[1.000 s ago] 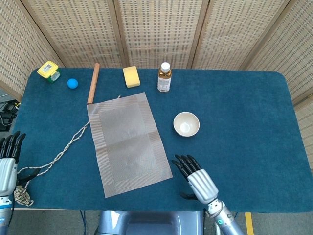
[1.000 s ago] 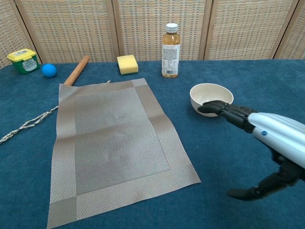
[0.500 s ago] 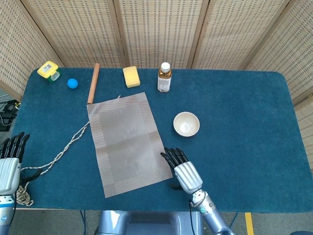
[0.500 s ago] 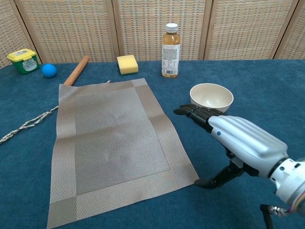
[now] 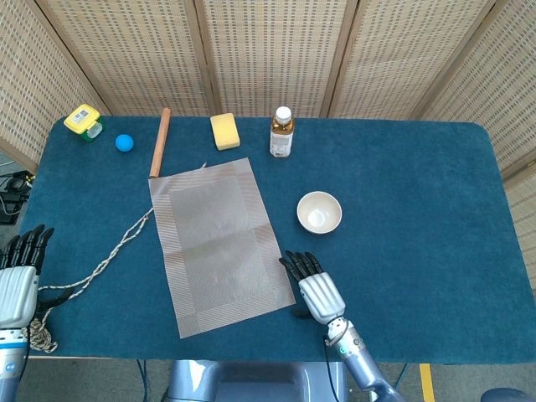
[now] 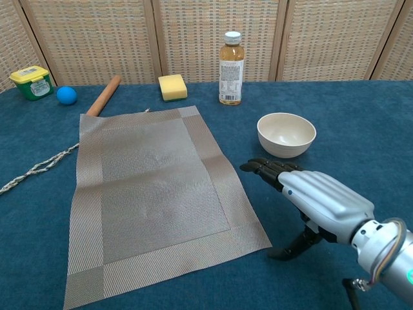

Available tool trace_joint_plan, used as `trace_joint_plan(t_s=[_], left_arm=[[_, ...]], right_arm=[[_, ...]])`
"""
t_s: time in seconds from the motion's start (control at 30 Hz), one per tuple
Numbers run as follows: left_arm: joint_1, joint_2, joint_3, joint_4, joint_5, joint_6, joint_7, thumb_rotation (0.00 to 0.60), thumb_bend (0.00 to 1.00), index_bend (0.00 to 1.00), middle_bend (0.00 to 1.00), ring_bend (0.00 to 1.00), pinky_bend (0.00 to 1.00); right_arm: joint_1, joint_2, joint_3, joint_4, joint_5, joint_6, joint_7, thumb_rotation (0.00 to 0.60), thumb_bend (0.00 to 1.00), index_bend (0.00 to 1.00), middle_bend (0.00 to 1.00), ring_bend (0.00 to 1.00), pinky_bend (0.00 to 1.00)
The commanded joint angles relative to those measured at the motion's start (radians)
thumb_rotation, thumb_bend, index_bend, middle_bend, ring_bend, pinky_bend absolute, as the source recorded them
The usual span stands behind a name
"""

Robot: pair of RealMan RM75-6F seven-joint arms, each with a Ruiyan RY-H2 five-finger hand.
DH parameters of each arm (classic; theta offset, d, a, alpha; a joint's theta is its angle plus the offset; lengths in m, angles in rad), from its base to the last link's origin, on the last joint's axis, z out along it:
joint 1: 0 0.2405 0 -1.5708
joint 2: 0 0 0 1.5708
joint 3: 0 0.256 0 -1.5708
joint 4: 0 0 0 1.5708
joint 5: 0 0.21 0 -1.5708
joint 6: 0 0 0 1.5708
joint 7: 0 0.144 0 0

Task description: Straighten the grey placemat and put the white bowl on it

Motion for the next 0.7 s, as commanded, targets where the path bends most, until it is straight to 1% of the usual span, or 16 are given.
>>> trace_joint_plan(t_s=[0.03, 0.23, 0.4, 0.7], left_arm=[[-0.001, -0.002, -0.001, 0.002, -0.001, -0.003, 0.001, 0.600, 0.00, 0.00, 0.00, 0.00, 0.00], [-0.001, -0.007, -0.001, 0.005, 0.000, -0.009, 0.007, 0.600, 0.00, 0.00, 0.00, 0.00, 0.00], [-0.003, -0.009, -0.002, 0.007, -0.005, -0.017, 0.009, 0.600, 0.00, 0.00, 0.00, 0.00, 0.00], [-0.004, -0.013, -0.008, 0.015, -0.004, -0.019, -0.007, 0.600, 0.00, 0.00, 0.00, 0.00, 0.00]], right_arm=[[0.004, 0.013, -0.002, -0.024, 0.028, -0.019, -0.026, 0.600, 0.05, 0.00, 0.00, 0.00, 0.00], [0.016, 0.036, 0.005, -0.063, 0.106, -0.063, -0.109, 0.600, 0.08, 0.00, 0.00, 0.00, 0.00], [0.023, 0.041, 0.010, -0.073, 0.149, -0.080, -0.141, 0.600, 0.09, 0.00, 0.00, 0.00, 0.00], [0.041, 0.008, 0.011, -0.027, 0.184, -0.080, -0.168, 0.600, 0.10, 0.00, 0.00, 0.00, 0.00]])
